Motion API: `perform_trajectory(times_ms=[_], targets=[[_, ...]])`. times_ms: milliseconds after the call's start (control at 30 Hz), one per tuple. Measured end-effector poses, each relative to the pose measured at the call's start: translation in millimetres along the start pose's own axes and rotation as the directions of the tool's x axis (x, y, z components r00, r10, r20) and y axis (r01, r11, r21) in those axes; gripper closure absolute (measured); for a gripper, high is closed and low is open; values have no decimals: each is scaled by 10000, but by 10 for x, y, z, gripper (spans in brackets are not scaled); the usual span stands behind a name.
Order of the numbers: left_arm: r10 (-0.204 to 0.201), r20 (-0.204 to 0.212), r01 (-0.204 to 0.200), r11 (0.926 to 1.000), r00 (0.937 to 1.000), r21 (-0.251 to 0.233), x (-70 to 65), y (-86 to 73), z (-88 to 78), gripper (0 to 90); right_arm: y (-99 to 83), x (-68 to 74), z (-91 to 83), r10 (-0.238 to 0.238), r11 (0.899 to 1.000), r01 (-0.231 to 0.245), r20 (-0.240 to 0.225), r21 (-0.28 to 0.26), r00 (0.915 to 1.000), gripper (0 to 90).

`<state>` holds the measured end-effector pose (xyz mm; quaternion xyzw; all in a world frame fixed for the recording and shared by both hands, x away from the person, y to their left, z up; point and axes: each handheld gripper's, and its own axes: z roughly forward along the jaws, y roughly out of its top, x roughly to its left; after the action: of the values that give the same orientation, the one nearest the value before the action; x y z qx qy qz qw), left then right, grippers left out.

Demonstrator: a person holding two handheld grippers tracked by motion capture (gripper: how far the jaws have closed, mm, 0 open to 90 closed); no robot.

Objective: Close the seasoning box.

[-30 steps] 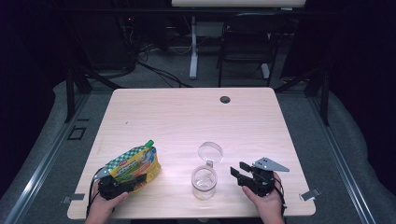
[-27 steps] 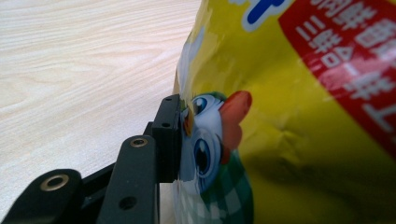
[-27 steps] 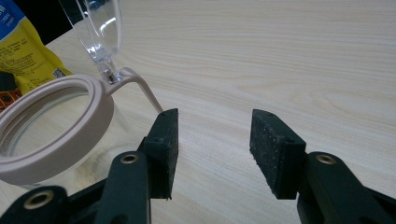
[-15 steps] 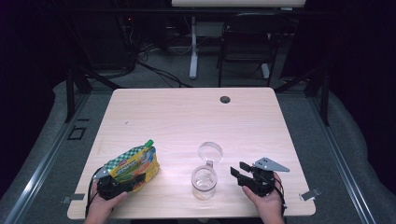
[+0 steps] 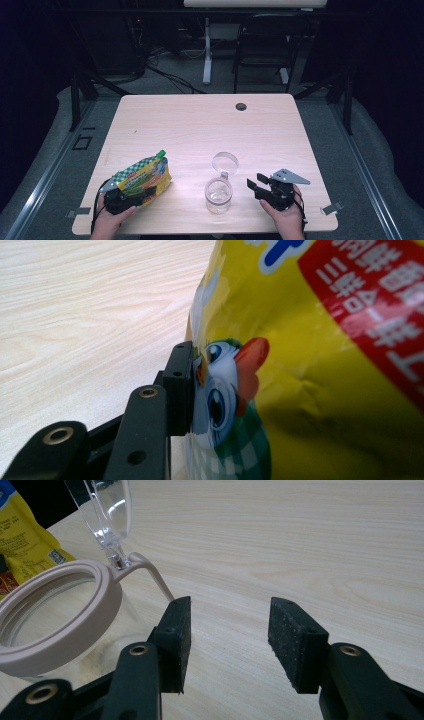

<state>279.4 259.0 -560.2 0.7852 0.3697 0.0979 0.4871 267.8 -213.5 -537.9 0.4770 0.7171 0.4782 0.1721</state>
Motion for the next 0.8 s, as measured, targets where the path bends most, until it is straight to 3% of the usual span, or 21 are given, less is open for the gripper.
perform_trajectory(times_ms=[500, 800], targets=[[410, 121, -410, 9992, 9991, 29, -146, 66, 25, 605, 3, 38, -17, -252, 9997, 252, -44, -57, 9997, 514], [690, 212, -695, 9973, 9974, 217, -227, 113, 36, 605, 28, 130, -48, -791, 9962, 787, -85, -370, 9968, 508]])
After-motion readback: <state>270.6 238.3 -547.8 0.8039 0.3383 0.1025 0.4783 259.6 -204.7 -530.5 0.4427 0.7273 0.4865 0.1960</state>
